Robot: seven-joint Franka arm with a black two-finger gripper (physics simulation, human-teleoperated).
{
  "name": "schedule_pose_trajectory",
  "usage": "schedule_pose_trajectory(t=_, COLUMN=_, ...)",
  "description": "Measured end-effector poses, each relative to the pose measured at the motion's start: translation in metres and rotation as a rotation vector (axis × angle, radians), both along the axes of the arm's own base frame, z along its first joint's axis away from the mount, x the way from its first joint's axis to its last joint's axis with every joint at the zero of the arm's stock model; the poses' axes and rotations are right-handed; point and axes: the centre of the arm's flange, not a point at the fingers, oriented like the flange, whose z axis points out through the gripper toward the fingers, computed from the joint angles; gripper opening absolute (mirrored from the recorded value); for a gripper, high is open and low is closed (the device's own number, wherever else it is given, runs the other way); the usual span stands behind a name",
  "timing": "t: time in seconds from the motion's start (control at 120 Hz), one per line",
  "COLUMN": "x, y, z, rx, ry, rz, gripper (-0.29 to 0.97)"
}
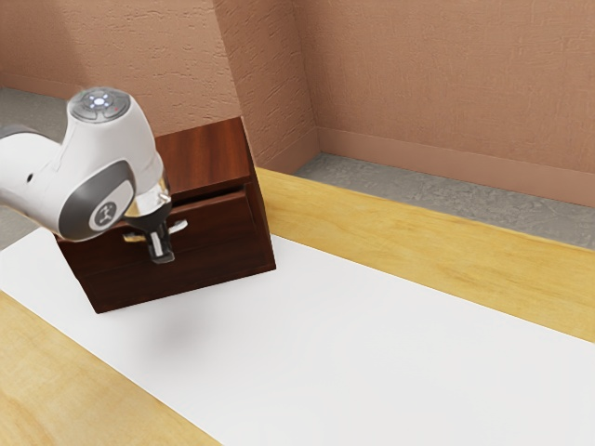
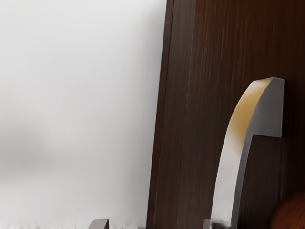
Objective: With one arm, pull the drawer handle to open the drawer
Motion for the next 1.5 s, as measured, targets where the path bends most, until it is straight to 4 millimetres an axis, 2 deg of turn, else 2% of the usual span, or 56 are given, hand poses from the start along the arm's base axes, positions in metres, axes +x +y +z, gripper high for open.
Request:
schedule_pose_trajectory(t=0.933, x=-0.041, y=-0.050, z=0.003, rx=-0.015, ry=-0.044, rz=0.051, gripper=0.17)
schedule_pose_trajectory(t=1.15, x=-0.043, y=-0.049, z=0.002, rx=-0.033, ry=-0.050, rz=0.072, gripper=0.17)
schedule_pose_trajectory(t=1.5, x=-0.046, y=-0.033, z=0.006, rx=-0.047, ry=-0.071, rz=0.118, gripper=0.18)
